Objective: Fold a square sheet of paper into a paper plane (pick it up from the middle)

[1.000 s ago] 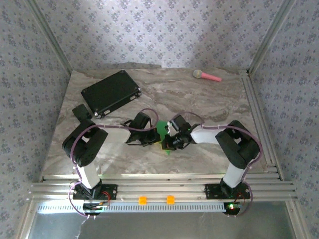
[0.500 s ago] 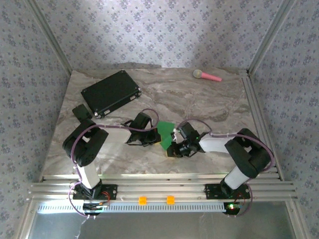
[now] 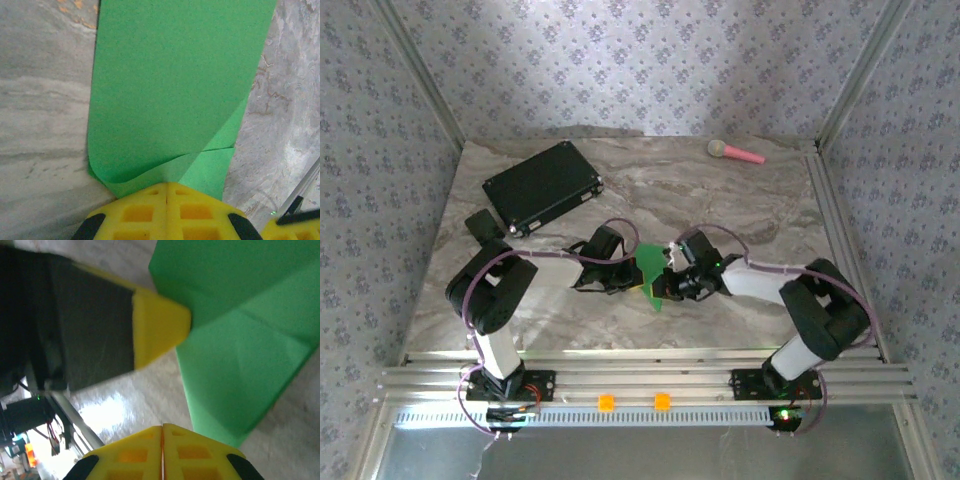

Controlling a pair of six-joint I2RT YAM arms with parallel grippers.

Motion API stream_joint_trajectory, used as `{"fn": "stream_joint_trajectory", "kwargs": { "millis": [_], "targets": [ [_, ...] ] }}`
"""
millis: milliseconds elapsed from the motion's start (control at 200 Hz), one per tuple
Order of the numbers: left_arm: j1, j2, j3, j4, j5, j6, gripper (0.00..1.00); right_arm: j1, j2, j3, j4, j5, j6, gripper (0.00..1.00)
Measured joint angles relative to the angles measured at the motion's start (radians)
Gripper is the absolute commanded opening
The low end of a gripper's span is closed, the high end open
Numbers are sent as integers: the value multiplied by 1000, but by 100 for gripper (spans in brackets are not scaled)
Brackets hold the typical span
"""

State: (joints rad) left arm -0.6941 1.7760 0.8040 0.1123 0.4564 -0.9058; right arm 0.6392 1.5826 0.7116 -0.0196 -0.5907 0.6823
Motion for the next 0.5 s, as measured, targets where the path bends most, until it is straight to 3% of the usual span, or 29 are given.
{"fn": "stream_joint_trajectory", "kwargs": {
  "millis": [220, 500],
  "targets": [
    [0, 0, 2, -1, 0, 0, 0, -1, 83, 32, 5, 0, 9, 11],
    [0, 0, 5, 4, 0, 2, 2, 4, 105, 24, -29, 27, -19, 5]
  ]
}}
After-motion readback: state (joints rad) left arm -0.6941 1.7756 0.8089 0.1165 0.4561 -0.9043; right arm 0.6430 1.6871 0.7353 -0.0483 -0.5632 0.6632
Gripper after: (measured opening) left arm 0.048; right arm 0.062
